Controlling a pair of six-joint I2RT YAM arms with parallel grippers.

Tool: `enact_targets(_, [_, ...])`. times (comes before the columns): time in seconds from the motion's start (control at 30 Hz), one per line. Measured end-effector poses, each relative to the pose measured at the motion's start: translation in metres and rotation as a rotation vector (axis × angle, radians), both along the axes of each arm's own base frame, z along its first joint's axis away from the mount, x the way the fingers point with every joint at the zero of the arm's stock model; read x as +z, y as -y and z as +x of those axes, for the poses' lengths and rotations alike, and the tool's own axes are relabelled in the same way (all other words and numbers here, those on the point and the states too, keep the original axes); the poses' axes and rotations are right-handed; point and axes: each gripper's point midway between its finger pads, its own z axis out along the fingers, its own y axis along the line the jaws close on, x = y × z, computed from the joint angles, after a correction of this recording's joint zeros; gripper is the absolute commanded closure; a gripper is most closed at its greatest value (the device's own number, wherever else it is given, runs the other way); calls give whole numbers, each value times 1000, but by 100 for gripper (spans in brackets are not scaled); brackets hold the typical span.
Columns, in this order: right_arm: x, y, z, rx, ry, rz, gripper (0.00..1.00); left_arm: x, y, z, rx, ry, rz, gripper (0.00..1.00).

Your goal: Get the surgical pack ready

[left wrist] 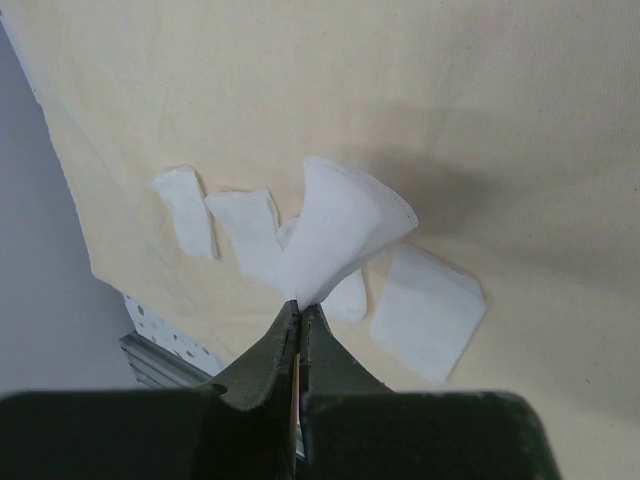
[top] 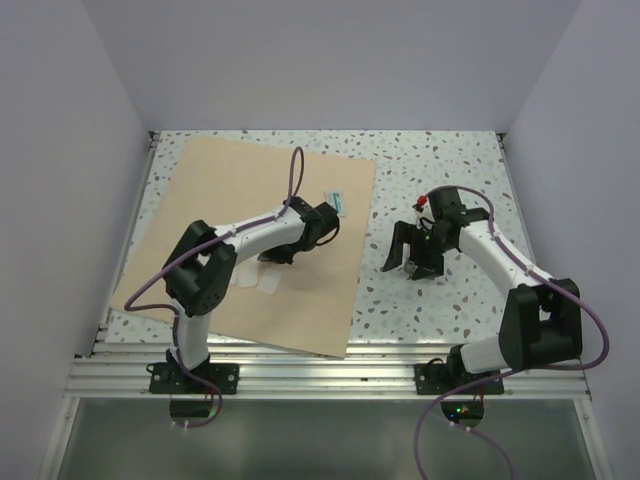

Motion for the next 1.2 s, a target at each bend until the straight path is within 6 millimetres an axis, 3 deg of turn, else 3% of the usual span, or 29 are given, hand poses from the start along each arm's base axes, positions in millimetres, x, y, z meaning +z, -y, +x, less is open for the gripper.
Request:
enact_targets(0.17, [0, 0, 0, 0, 0, 0, 11, -2, -4, 0, 7, -3, 4, 100])
enact_targets(0.33, [0, 0, 0, 0, 0, 0, 11, -18, -7, -17, -9, -57, 21, 100])
enact_targets(0.6, [-2, 0, 0, 0, -8, -1, 11, -30, 19, -40, -80, -101, 4, 100])
enact_targets(1.2, [-3, 0, 0, 0, -11, -2, 10, -43, 15, -49, -81, -143, 28, 100])
